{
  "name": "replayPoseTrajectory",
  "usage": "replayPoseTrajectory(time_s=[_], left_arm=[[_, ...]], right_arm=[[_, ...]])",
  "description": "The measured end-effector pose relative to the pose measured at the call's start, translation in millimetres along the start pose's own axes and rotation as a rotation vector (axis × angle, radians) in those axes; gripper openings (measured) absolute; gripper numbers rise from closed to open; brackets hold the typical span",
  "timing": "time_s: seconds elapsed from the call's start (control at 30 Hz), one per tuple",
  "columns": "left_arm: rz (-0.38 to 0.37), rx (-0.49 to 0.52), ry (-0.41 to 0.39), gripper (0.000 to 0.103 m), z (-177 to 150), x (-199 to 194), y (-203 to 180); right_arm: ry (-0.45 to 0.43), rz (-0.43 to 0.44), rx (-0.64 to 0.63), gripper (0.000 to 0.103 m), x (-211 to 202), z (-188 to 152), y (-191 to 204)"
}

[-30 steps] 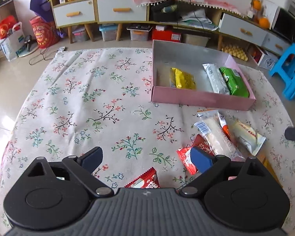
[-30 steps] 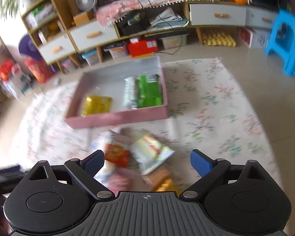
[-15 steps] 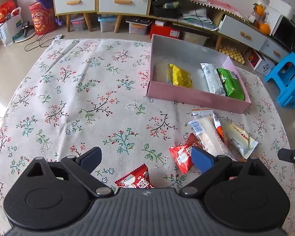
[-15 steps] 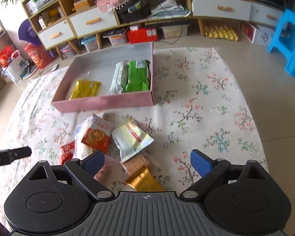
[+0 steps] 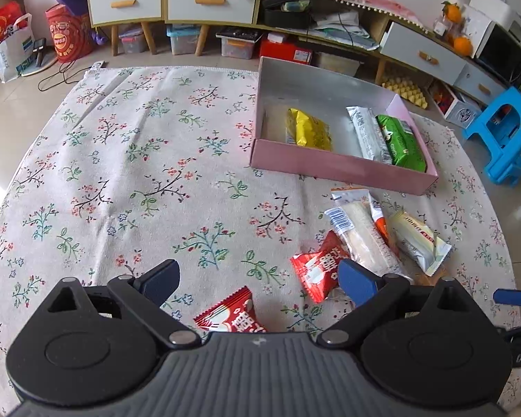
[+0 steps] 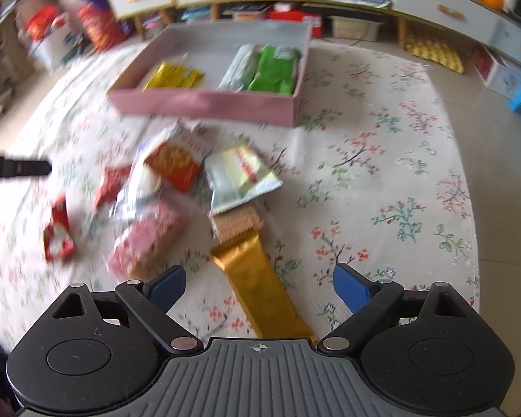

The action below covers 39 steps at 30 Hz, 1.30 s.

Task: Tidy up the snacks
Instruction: 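Withdraw both grippers and move the right gripper to the gold bar, then grasp the gold bar with the right gripper while the left gripper grasps a clear-wrapped roll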

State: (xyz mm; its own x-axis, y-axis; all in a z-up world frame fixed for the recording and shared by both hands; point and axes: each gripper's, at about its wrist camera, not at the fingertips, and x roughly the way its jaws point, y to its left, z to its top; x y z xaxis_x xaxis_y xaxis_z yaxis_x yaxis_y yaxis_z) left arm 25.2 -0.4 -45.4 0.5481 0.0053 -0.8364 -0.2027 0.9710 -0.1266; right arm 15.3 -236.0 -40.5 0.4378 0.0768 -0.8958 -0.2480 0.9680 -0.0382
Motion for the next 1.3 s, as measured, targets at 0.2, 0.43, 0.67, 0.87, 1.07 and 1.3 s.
replayPoseTrajectory(time_s=[0.2, 0.43, 0.67, 0.87, 1.07, 1.3], left_arm=[[0.008, -0.010, 0.014, 0.097, -3, 1, 9], [0.002, -0.038, 0.029, 0.097, -4, 3, 20], [-0.005, -0.034, 0.028, 0.097, -4, 2, 19], [-0.007, -0.046, 0.032, 0.096, -3, 2, 22], [-0.001, -0.048, 0.034, 0.096, -2, 5, 19], [0.002, -0.006, 0.034, 0.095, -3, 11, 2]], right_arm=[[0.062, -0.013, -0.092, 0.075, 15, -8, 6], [0.130, -0.045, -0.131, 0.049, 35, -8, 10], [0.132, -0.042, -0.121, 0.048, 38, -3, 11], [0.134, -0.027, -0.093, 0.028, 34, -3, 8], [0.048, 0.016, -0.050, 0.026, 16, 6, 12], [-0.106, 0.046, 0.046, 0.026, -13, 22, 13]])
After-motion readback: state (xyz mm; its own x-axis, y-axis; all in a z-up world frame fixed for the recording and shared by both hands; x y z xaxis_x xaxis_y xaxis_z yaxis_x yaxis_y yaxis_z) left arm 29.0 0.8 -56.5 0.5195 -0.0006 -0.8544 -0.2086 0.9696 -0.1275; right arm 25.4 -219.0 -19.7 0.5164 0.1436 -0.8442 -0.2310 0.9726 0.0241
